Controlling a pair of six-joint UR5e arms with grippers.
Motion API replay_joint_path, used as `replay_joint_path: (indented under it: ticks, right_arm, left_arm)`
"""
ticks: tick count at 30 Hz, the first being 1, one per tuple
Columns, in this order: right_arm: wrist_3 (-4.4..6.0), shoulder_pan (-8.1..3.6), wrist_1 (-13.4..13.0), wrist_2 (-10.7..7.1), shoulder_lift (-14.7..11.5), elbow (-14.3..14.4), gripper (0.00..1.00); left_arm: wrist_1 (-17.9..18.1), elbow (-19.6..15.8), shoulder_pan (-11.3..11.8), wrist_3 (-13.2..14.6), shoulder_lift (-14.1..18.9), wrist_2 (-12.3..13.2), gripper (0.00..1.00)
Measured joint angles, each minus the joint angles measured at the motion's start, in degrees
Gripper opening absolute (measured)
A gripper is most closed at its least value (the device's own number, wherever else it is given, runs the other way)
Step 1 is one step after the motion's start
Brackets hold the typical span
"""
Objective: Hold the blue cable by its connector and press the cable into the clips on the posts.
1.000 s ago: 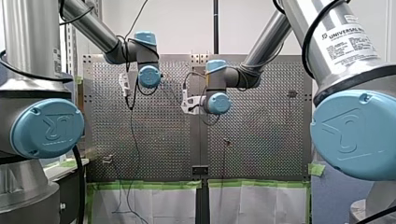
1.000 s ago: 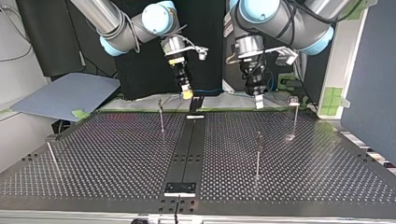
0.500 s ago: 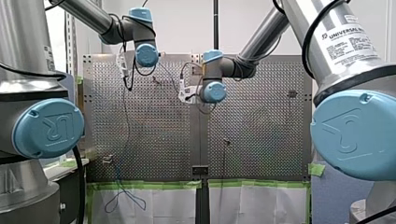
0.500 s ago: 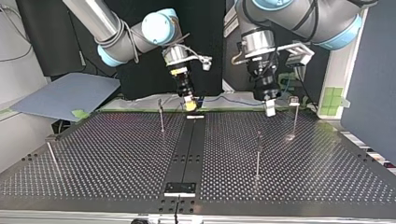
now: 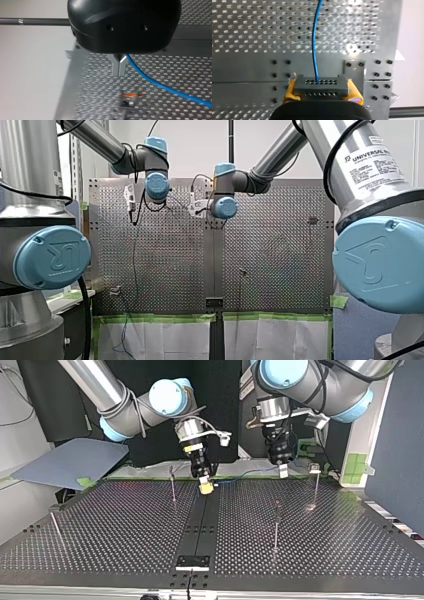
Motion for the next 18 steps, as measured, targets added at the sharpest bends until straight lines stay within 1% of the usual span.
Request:
replay_joint_path:
  ticks: [3, 7, 13, 18]
  right_arm:
    - [-0.24, 0.15, 0.32, -0.1, 0.0, -0.83, 0.0]
    - [-0.68, 0.52, 0.6, -0.13, 0.01, -1.25, 0.0]
    - [-0.41, 0.98, 0.92, -0.14, 0.08, -1.33, 0.0]
    - [-0.37, 1.29, 0.96, -0.46, 0.12, -1.35, 0.0]
  left_arm:
    - [-1.54, 0.0, 0.0, 0.05, -1.09, 0.03, 0.0]
    - [-3.56, 0.0, 0.17, 0.06, -2.12, 0.22, 0.0]
    - [-6.44, 0.01, 0.84, 0.39, -2.32, 0.45, 0.0]
    - [-8.86, 0.01, 1.62, 0.94, -2.37, 0.82, 0.0]
